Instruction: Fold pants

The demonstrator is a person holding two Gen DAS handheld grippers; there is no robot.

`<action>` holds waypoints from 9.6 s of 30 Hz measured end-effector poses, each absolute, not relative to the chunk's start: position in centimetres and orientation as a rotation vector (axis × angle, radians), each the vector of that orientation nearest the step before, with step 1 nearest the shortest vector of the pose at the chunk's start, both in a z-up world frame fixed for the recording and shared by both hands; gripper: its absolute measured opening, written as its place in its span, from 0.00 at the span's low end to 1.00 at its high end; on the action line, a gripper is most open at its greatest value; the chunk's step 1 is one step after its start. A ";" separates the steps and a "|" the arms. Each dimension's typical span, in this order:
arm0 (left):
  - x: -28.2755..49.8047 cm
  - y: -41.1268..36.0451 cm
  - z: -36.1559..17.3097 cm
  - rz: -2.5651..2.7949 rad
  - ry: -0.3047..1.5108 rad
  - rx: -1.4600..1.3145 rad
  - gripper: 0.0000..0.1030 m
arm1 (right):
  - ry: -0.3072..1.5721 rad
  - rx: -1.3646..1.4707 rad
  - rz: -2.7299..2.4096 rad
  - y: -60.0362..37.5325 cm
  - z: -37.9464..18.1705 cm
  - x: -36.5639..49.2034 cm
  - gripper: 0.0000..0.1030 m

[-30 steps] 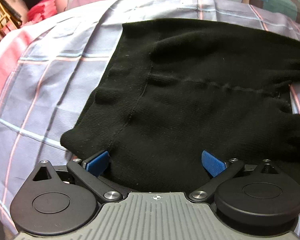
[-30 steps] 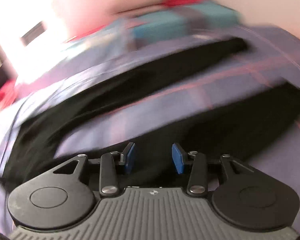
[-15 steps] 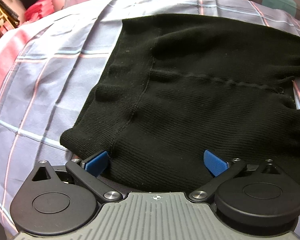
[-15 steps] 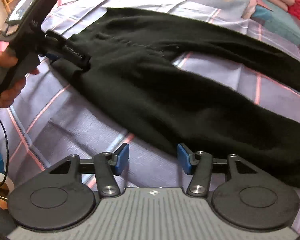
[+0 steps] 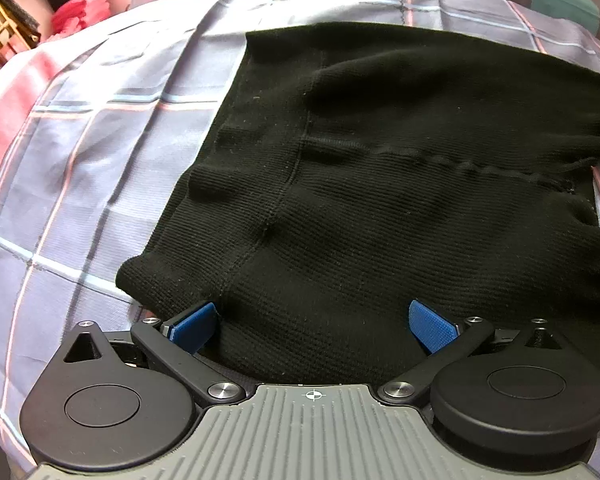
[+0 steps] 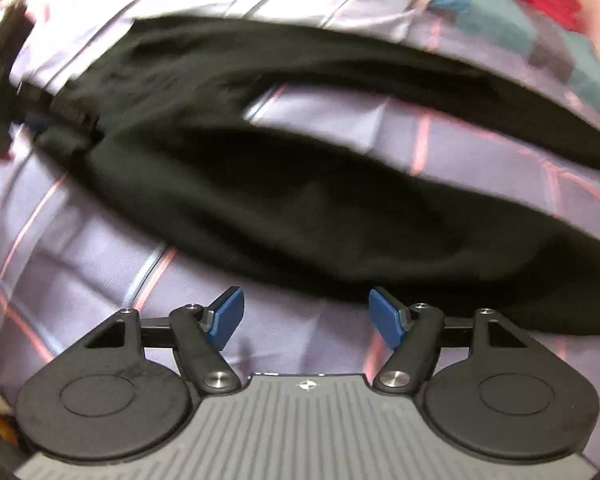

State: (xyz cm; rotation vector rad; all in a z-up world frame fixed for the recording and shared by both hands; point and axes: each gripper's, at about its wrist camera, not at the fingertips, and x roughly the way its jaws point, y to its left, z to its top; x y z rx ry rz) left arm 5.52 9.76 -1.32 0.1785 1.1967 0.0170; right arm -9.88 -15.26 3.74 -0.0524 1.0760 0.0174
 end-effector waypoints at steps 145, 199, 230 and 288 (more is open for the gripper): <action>3.5 11.3 -0.2 0.184 1.319 -0.048 1.00 | 1.189 -0.065 0.584 -13.0 1.0 -2.5 0.50; 11.8 17.8 5.5 -0.056 1.124 -0.761 0.80 | 0.716 0.864 -0.319 -48.1 6.5 -5.8 0.07; 15.8 14.1 2.6 -0.127 1.204 -0.649 1.00 | 0.775 0.614 -0.646 -54.8 0.8 6.8 0.04; 9.5 18.5 3.1 -0.110 1.144 -0.414 1.00 | 0.858 0.197 0.644 -11.0 5.2 23.5 0.37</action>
